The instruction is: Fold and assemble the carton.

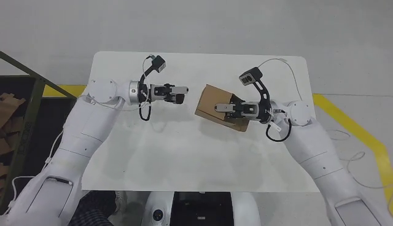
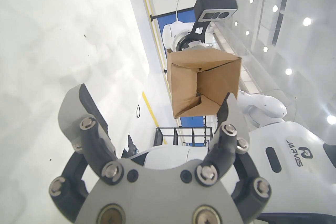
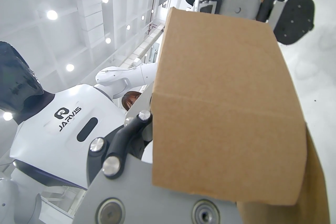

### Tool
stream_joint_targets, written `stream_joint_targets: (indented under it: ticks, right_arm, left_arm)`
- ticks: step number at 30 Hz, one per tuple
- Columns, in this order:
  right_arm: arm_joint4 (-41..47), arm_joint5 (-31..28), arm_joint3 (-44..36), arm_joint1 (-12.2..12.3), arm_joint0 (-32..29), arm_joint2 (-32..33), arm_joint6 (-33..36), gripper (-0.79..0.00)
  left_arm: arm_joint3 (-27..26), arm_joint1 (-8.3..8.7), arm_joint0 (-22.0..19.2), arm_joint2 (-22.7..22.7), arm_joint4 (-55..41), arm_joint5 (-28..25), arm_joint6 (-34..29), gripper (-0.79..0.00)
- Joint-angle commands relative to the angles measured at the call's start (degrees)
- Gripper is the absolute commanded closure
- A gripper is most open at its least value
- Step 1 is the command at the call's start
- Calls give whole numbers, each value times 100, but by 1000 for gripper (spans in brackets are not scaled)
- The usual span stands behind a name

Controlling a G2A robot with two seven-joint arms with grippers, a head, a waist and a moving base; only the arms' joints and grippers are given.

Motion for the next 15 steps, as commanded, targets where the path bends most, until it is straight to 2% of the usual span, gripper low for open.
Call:
stream_joint_targets:
  ticks: [1,6,12,15]
  right_arm:
    - [-45,27,41,3,20,-11,27,0]
    - [293,309,153,3,84,9,310,0]
    - [880,805,490,-38,252,114,806,0]
    - [930,935,658,-70,337,153,936,0]
  left_arm:
    - [-116,39,122,-148,19,-96,53,-785]
    - [-422,103,397,-381,156,-709,144,-785]
    - [-724,141,672,-580,499,-1936,469,-785]
    - [-803,147,710,-568,702,-2151,617,-785]
